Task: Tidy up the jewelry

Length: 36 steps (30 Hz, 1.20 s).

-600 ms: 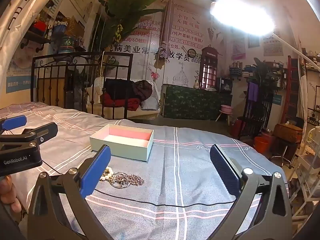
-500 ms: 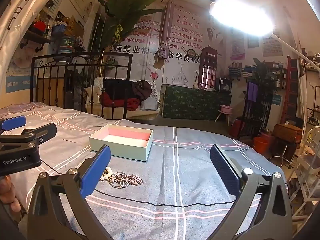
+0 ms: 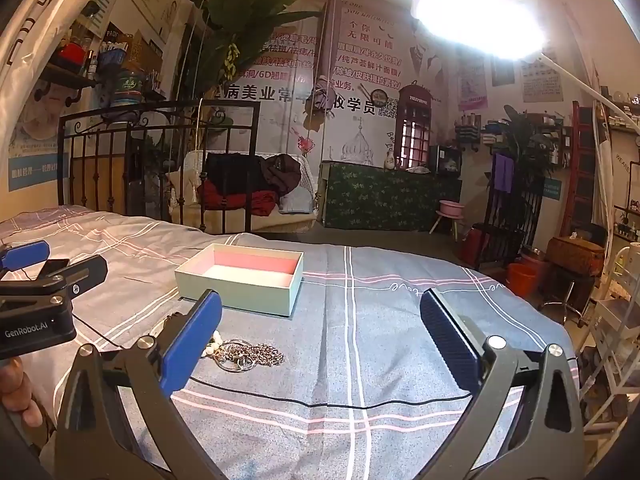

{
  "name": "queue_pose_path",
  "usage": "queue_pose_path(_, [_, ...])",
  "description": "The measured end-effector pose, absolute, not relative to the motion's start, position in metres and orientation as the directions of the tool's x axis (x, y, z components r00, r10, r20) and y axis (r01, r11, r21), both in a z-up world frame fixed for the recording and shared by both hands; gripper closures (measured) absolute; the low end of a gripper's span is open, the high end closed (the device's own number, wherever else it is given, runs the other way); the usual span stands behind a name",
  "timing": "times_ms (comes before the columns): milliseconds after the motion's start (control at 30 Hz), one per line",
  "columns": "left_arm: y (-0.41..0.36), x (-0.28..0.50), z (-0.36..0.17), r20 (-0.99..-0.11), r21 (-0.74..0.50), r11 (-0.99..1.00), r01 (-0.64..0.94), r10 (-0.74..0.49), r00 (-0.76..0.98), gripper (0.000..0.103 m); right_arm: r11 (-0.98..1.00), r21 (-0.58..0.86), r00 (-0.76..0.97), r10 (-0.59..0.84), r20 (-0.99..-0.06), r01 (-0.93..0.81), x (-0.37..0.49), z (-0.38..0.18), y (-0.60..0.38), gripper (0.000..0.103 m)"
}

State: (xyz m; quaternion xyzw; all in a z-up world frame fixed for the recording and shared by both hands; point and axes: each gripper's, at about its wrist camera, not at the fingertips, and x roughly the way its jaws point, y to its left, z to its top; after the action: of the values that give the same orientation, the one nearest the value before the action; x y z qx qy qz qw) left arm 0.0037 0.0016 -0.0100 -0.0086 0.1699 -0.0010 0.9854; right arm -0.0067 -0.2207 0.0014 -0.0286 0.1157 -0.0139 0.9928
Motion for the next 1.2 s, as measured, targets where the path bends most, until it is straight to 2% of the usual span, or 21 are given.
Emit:
queue_pose_path(867, [0.008, 0.013, -0.014, -0.363, -0.024, 1.0, -0.012, 0.002, 0.932, 0.006, 0.998, -0.067, 0.968, -0.033, -0.247, 0.017, -0.003, 0.003, -0.216, 0.005])
queue_pose_path(1200, [0.015, 0.006, -0.014, -0.303, -0.037, 0.999, -0.021, 0.009, 0.953, 0.006, 0.998, -0.064, 0.971, -0.031, -0.239, 0.017, -0.002, 0.002, -0.215, 0.005])
